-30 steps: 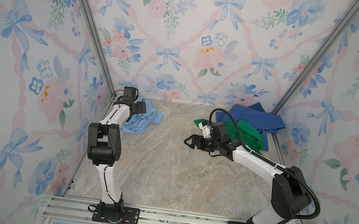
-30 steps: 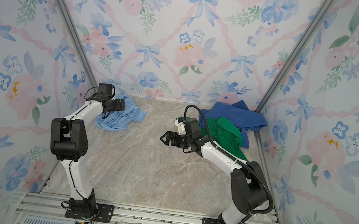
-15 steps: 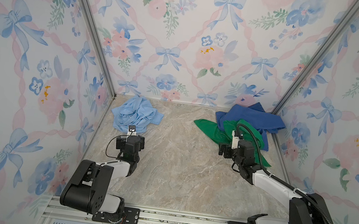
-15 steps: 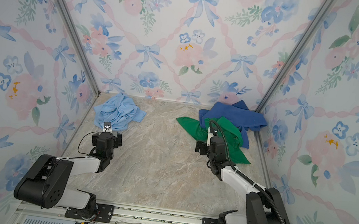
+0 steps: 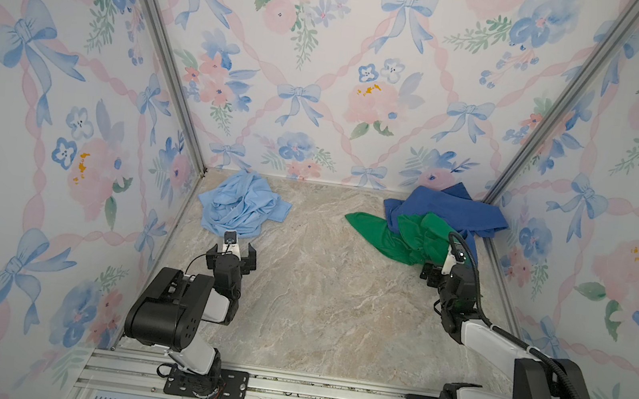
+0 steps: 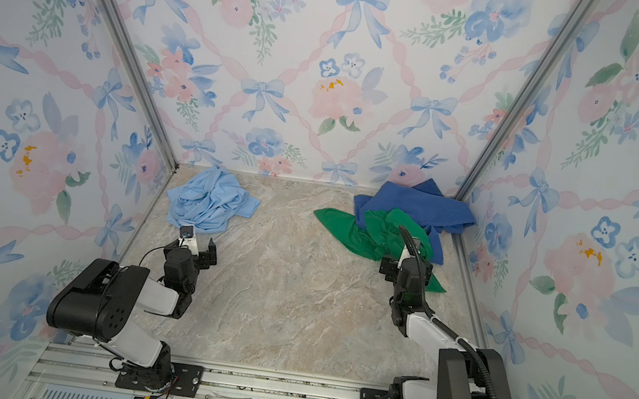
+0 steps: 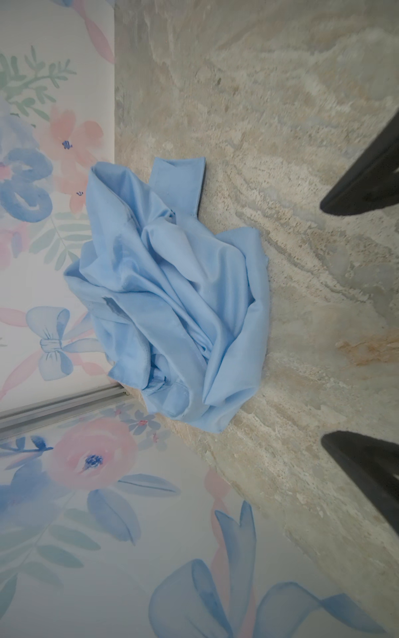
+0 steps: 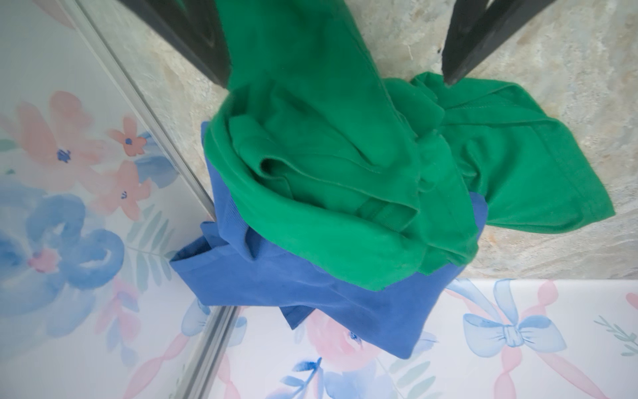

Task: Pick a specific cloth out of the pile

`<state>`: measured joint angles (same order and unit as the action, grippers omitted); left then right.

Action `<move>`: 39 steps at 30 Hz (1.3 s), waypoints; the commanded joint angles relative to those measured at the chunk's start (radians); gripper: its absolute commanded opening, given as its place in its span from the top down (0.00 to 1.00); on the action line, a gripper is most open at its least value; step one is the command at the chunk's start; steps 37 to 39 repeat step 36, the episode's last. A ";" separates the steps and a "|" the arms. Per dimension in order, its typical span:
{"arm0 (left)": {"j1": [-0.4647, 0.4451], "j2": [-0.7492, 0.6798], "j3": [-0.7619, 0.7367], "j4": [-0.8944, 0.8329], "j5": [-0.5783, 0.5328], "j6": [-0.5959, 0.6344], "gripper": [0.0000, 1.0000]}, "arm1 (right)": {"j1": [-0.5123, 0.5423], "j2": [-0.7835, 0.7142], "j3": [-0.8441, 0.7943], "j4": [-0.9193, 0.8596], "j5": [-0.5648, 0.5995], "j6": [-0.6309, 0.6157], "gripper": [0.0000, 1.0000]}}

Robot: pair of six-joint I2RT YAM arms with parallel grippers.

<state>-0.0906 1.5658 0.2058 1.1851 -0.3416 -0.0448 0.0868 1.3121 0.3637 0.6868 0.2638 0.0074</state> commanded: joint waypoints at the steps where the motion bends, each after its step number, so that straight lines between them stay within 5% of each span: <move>1: -0.011 0.008 0.001 0.106 0.019 0.026 0.02 | -0.027 0.109 -0.086 0.313 -0.086 0.005 0.03; 5: -0.020 0.013 0.006 0.105 0.003 0.032 0.02 | -0.026 0.277 -0.122 0.573 -0.156 -0.015 0.03; 11: -0.016 0.015 0.009 0.103 0.010 0.031 0.02 | -0.069 0.228 0.038 0.190 -0.270 -0.006 0.03; 39: -0.001 0.007 0.014 0.081 0.038 0.020 0.02 | -0.055 0.237 0.029 0.223 -0.239 -0.009 0.03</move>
